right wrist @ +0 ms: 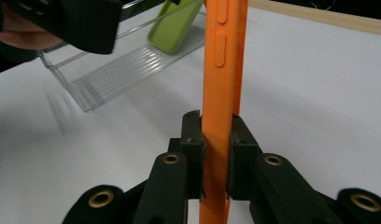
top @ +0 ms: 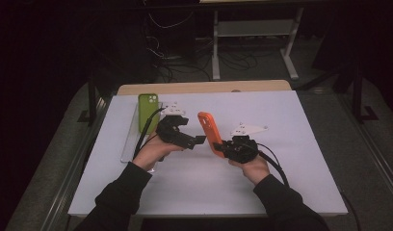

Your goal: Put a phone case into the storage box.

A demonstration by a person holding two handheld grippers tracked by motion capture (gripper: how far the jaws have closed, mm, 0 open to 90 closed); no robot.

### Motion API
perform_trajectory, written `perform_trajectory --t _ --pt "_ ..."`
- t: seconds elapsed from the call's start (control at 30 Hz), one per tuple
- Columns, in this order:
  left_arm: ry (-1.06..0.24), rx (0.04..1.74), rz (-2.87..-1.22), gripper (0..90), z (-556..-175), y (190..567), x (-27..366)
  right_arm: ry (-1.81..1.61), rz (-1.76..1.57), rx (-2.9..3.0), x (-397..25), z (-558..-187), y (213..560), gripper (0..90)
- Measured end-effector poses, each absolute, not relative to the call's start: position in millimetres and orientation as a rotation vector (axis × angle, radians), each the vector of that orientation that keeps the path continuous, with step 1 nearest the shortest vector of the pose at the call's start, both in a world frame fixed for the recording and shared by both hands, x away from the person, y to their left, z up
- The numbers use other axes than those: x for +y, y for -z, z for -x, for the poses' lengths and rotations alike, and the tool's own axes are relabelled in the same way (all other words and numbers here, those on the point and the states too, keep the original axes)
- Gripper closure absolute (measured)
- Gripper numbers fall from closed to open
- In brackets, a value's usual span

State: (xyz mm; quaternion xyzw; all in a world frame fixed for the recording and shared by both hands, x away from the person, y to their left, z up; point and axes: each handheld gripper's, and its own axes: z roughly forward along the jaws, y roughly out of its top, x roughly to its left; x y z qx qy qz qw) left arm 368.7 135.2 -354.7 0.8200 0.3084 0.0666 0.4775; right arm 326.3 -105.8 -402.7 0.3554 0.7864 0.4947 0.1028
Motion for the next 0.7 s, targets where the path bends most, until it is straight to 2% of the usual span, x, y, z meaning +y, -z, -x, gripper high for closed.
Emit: perform_trajectory --t 0.7 --pt "-0.110 0.732 -1.912 0.0 -373.3 361.7 129.8 -1.564 -0.988 2.334 -88.6 -316.2 399.4 78.6"
